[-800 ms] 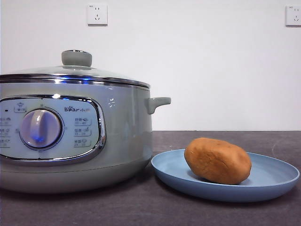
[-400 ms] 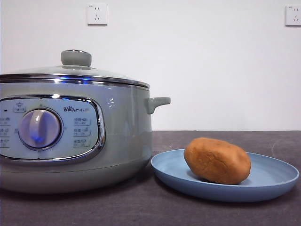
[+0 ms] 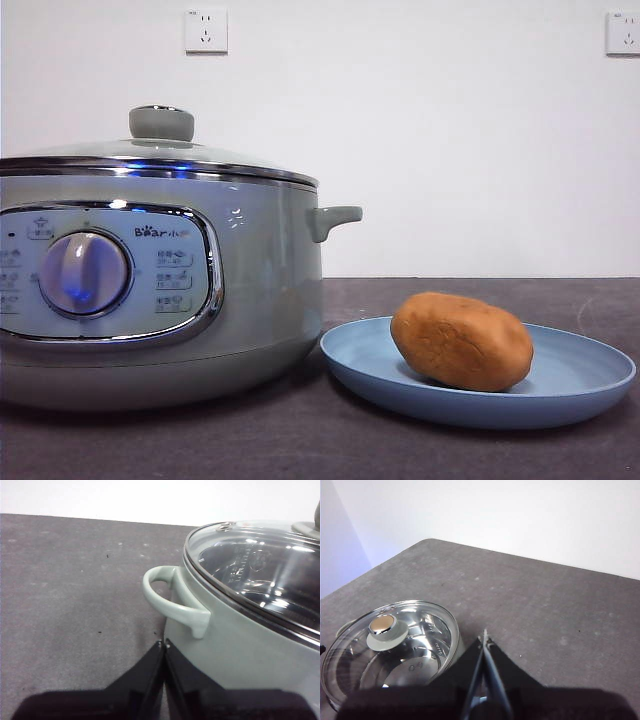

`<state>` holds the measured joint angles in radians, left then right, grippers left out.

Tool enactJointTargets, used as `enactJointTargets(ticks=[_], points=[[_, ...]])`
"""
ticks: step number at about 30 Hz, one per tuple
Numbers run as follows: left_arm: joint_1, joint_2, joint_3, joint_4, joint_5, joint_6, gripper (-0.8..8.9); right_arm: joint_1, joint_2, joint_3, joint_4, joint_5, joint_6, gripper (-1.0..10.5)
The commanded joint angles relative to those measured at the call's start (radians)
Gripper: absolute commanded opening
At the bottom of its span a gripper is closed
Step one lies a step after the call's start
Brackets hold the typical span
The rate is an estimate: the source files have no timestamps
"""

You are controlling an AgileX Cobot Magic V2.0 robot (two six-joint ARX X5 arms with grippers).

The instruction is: Take the potato out from the steamer,put the potato on the plate,close the lid

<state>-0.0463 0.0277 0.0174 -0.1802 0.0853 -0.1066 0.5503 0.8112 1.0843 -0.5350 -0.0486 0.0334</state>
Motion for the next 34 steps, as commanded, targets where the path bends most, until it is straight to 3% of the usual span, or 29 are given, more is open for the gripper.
enactJointTargets(ticks=[1,11,16,24,28,34], points=[[0.002,-0.004,-0.014,0.003,-0.005,-0.002,-0.04,0.0,-0.001,0.002,-0.001,0.002,-0.005,0.0],[0.002,-0.004,-0.014,0.003,-0.005,-0.002,-0.04,-0.031,0.008,0.001,-0.061,0.027,-0.006,0.0],[0.002,-0.004,-0.014,0.003,-0.005,-0.002,-0.04,-0.19,0.042,-0.019,-0.122,0.029,-0.006,0.0],[0.002,-0.004,-0.014,0.003,-0.005,-0.002,-0.04,-0.429,-0.043,-0.2,-0.112,0.023,-0.001,0.0],[0.002,-0.004,-0.014,0.003,-0.005,-0.002,-0.04,-0.51,-0.133,-0.359,0.018,0.021,0.004,0.0],[0.002,-0.004,-0.014,0.003,-0.005,-0.002,-0.04,-0.599,-0.357,-0.79,0.41,0.022,0.083,0.0]])
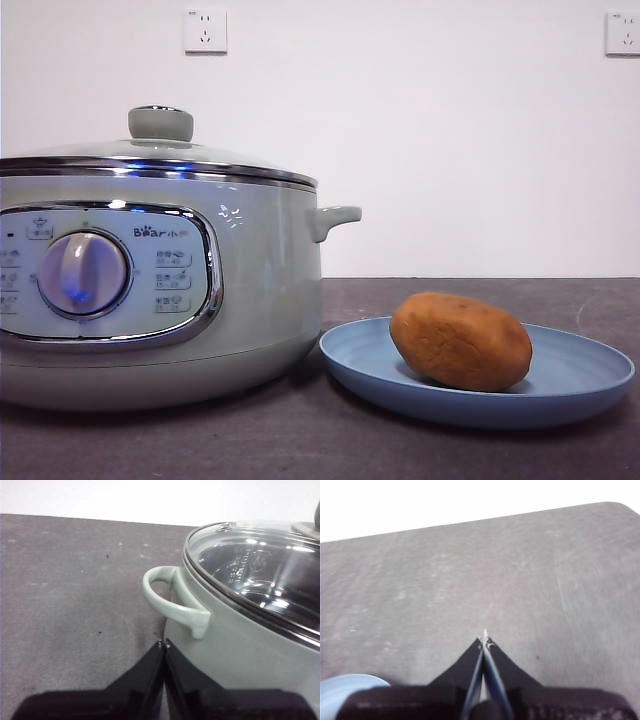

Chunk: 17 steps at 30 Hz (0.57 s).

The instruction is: Take the potato out from the steamer,put the potato on the plate,close the lid

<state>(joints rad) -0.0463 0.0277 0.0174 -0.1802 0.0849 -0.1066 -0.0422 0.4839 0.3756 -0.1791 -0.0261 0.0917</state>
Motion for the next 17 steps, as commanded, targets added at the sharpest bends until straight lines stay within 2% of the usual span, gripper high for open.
enactJointTargets(ticks=[1,7,17], points=[[0.002,-0.004,-0.014,0.003,-0.005,-0.002,-0.04,-0.01,-0.058,-0.132,0.082,-0.001,0.025,0.0],[0.002,-0.004,-0.014,0.003,-0.005,-0.002,-0.04,-0.011,-0.174,-0.277,0.104,0.0,0.066,0.0],[0.002,-0.004,-0.014,0.003,-0.005,-0.002,-0.04,-0.01,-0.33,-0.357,0.103,-0.001,0.077,0.0]])
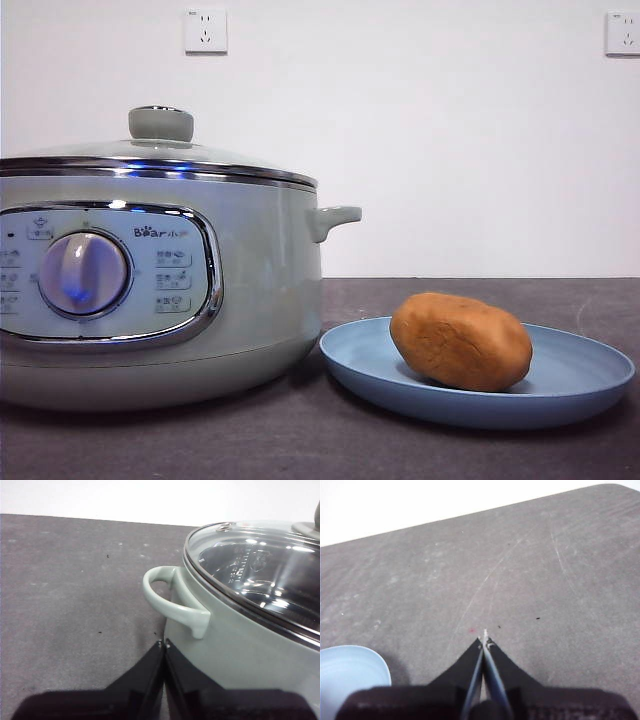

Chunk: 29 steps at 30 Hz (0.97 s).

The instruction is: Take the potato out from the steamer,put the potato on the plate,close the lid

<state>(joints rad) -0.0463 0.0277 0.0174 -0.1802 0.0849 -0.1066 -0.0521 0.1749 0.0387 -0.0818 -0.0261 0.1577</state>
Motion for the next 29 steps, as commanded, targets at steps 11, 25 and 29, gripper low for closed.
enactJointTargets(ticks=[11,25,29], points=[[0.002,-0.004,-0.014,0.003,-0.005,-0.002,-0.04,0.0,-0.131,-0.033,-0.101,0.0,0.029,0.0],[0.002,-0.004,-0.014,0.003,-0.005,-0.002,-0.04,0.0,-0.166,-0.032,-0.099,0.0,0.029,0.0],[0.002,-0.004,-0.014,0.003,-0.005,-0.002,-0.04,0.0,-0.162,-0.032,-0.099,0.003,0.029,0.0]])
